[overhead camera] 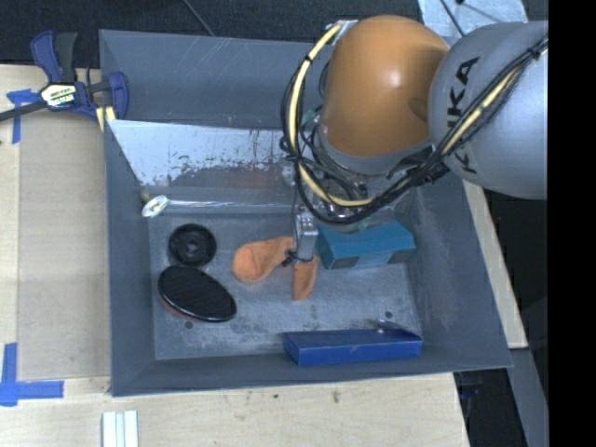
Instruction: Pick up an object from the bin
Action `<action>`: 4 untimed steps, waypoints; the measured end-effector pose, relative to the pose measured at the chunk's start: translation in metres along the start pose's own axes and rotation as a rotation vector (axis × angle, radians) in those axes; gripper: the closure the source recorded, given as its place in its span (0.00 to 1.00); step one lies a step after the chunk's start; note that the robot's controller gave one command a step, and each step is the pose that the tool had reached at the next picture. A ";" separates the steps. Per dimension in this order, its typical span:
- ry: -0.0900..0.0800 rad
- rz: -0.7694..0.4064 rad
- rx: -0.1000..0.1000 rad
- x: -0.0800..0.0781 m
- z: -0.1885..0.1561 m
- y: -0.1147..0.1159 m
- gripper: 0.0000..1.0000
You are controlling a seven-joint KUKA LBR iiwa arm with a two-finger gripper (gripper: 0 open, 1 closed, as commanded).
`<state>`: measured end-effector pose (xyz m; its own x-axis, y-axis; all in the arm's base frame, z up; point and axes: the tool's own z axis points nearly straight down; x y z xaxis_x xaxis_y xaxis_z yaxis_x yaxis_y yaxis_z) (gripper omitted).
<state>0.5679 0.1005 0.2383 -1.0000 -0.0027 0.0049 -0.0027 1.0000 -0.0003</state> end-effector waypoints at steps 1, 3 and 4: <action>-0.008 0.002 -0.001 -0.001 -0.005 0.000 0.00; -0.005 -0.028 0.000 -0.006 0.073 -0.019 0.00; -0.008 0.012 -0.001 0.012 0.085 -0.017 0.00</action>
Offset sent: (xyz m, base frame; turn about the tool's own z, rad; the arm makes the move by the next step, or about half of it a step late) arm -0.0134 -0.0244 -0.0809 0.0352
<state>0.5551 0.0830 0.1535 -0.9999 0.0097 -0.0033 0.0097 1.0000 0.0004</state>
